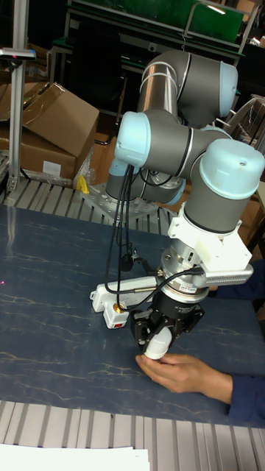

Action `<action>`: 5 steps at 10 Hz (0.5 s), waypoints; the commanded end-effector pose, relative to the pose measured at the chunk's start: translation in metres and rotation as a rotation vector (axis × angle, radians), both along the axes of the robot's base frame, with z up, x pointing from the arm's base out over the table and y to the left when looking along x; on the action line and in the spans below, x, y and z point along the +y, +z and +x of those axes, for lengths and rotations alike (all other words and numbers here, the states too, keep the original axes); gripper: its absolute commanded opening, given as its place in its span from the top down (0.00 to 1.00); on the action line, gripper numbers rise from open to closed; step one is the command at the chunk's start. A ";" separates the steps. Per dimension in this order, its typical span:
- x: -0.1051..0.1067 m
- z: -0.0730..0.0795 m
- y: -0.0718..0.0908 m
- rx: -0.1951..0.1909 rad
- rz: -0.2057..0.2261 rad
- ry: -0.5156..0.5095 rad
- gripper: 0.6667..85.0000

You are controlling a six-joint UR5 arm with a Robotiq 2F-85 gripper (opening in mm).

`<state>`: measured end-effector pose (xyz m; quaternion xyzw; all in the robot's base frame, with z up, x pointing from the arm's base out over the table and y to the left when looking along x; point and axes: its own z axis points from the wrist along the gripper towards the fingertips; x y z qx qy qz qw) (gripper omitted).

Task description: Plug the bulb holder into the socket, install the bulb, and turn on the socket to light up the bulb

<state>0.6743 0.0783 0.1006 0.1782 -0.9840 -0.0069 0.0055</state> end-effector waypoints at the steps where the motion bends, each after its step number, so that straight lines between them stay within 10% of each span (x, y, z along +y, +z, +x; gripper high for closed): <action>1: -0.015 -0.013 0.003 0.044 -0.012 0.038 0.99; 5: -0.028 -0.021 0.005 0.038 -0.007 0.057 0.99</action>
